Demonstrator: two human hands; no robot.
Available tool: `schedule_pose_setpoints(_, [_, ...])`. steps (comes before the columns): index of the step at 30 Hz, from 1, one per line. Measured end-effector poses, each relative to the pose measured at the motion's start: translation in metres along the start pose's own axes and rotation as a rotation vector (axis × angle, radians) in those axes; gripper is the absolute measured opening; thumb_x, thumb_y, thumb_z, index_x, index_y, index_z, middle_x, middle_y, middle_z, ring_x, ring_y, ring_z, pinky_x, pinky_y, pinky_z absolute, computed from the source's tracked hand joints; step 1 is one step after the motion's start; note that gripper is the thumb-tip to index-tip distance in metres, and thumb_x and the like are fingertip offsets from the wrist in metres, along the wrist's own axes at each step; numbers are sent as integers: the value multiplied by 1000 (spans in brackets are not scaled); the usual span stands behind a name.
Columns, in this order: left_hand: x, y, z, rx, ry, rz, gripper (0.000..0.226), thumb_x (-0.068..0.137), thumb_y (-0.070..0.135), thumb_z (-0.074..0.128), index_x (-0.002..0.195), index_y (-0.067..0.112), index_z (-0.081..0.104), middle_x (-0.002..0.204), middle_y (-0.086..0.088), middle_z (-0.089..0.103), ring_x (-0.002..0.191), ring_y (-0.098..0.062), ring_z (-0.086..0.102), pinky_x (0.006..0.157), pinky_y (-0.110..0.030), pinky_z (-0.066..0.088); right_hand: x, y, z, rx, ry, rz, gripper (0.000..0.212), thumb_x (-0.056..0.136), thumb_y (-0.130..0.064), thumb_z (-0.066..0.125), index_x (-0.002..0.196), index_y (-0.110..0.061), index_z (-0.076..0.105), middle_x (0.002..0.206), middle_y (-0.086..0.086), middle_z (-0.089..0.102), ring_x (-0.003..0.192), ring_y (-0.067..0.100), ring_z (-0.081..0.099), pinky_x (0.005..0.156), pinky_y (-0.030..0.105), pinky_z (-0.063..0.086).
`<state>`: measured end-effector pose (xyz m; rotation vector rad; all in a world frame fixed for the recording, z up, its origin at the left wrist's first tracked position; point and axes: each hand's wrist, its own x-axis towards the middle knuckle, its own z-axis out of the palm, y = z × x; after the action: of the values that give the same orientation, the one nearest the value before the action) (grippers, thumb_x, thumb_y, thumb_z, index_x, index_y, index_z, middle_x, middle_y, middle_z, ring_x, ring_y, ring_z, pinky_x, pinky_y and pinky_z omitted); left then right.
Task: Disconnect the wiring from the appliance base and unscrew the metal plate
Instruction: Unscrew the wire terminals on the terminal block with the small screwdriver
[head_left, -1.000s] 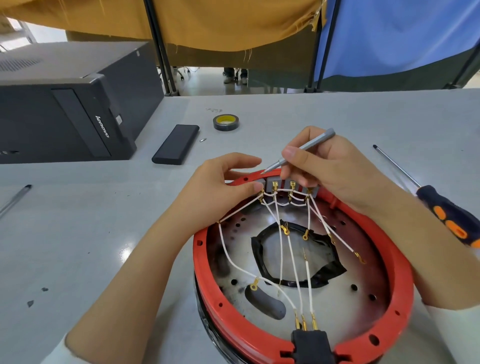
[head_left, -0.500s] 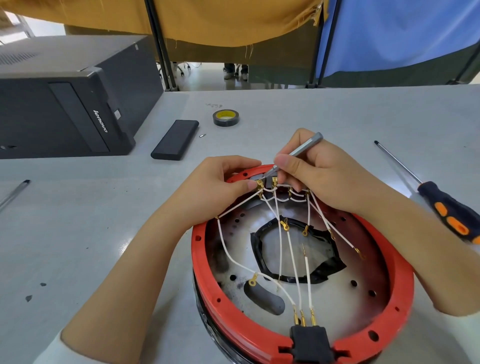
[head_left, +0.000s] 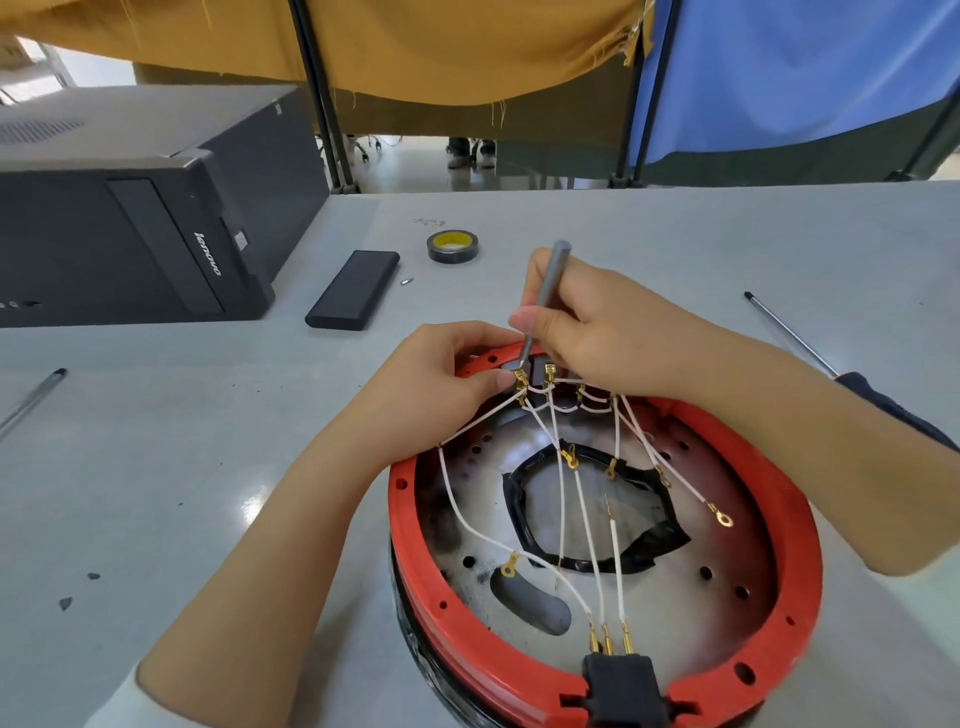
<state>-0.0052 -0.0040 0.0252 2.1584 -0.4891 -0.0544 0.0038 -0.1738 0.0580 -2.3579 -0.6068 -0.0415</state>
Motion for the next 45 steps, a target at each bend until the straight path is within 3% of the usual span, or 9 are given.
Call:
schedule_pose_setpoints(4, [0,-2,1,-22,-16,-11,26,88,14,62,104,35,65,98,15,70,92,-3,64,86,-17,47,8,3,8,60,13,4,20,99,-27,44,80,-27,39,67,-6,48,61,5,46,62,25,38])
schedule_pose_setpoints(8, [0,-2,0,-36,-16,-14,26,88,15,62,106,35,65,96,17,70,86,3,63,76,-5,44,5,9,10,174,39,7,18,100,-25,42,82,-26,40,65,-7,46,52,-1,45,61,24,37])
schedule_pose_setpoints(12, [1,-3,-1,-47,-23,-26,25,88,15,63,104,35,64,94,20,69,83,8,62,76,-3,43,1,11,3,267,66,-40,17,100,-29,42,83,-27,43,58,-8,55,47,0,49,52,16,40])
schedule_pose_setpoints(18, [1,-3,-1,-31,-26,-55,32,89,18,63,120,26,63,106,14,68,96,2,61,90,-16,44,-11,23,15,329,134,-64,17,100,-23,43,83,-21,44,60,-5,58,48,3,47,53,17,38])
schedule_pose_setpoints(25, [2,-3,-1,-6,-25,-59,32,90,20,62,120,28,62,107,15,67,95,5,60,83,-7,42,-11,25,16,226,151,-70,17,99,-27,43,83,-27,45,61,-8,57,52,2,50,56,15,38])
schedule_pose_setpoints(31, [1,-3,-1,12,-15,-47,32,89,20,62,120,28,62,107,16,67,96,4,60,83,-6,42,-13,21,17,185,137,-81,17,99,-27,43,83,-30,43,64,-6,55,55,4,51,60,24,44])
schedule_pose_setpoints(33, [2,-3,-1,12,-16,-50,31,89,20,62,119,28,63,106,16,67,94,5,60,82,-5,42,-11,19,17,192,127,-67,18,99,-25,43,82,-30,42,63,-7,53,53,3,49,59,21,43])
schedule_pose_setpoints(39, [1,-2,-1,10,-21,-57,32,90,19,61,121,27,62,108,14,67,96,2,61,87,-13,44,5,16,13,204,117,56,20,100,-27,43,80,-24,41,61,-3,50,43,-3,44,46,9,36])
schedule_pose_setpoints(45, [1,-2,-1,21,-25,-56,32,90,20,61,121,27,62,110,14,66,98,1,60,91,-18,44,-5,21,18,227,168,-22,18,100,-27,42,82,-26,43,61,-8,51,50,-1,47,53,12,38])
